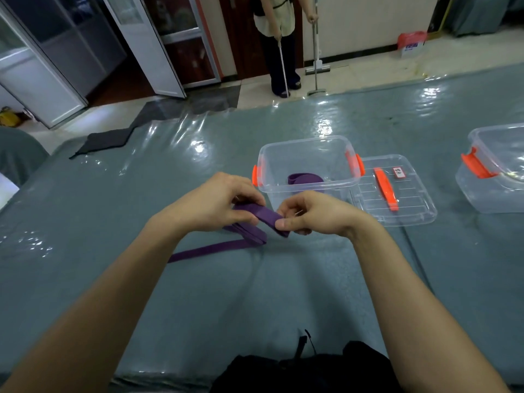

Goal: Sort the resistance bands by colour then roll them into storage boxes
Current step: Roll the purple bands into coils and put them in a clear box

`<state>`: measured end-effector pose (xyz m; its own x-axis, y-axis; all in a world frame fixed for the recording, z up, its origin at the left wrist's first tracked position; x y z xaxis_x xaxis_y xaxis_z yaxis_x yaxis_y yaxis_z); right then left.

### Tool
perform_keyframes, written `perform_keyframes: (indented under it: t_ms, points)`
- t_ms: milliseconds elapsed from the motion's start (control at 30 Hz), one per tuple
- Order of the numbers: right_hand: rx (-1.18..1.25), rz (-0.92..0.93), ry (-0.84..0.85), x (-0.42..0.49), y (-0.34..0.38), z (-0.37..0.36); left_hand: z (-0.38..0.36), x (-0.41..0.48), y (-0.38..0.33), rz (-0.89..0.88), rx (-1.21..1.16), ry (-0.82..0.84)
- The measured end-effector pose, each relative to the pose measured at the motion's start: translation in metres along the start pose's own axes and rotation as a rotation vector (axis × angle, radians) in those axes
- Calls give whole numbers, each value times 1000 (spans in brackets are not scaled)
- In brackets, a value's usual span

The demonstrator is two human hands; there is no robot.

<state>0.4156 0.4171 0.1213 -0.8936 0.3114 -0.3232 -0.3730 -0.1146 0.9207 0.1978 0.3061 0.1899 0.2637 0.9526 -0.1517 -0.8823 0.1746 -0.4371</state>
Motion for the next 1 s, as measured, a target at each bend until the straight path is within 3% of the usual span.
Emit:
perform_keyframes:
  t_ms: [133,433,733,900,1000]
  points:
    - [420,64,37,-1,-7,2,-1,2,2,18,-86,-48]
    - [647,127,2,4,-9,5,-16,9,11,186,-325,-135]
    - [-87,18,-216,-7,17,-3,4,17,-3,183,-77,-81]
    - [-351,103,-471,10,10,-12,9,20,-7,160,-4,-75]
    - [-420,165,-510,11,6,-13,9,20,-5,163,-24,-84]
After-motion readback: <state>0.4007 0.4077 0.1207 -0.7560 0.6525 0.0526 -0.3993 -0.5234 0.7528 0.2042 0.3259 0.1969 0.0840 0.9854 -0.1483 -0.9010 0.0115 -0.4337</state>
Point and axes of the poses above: each hand's wrist, its own x-axis towards the middle knuckle, its own z-axis out of the back of the hand, y = z × x, the point moved 1 cm from there along x, towards the middle knuckle, and after that the axes turned 10 degrees about y, right-handed, at the moved point
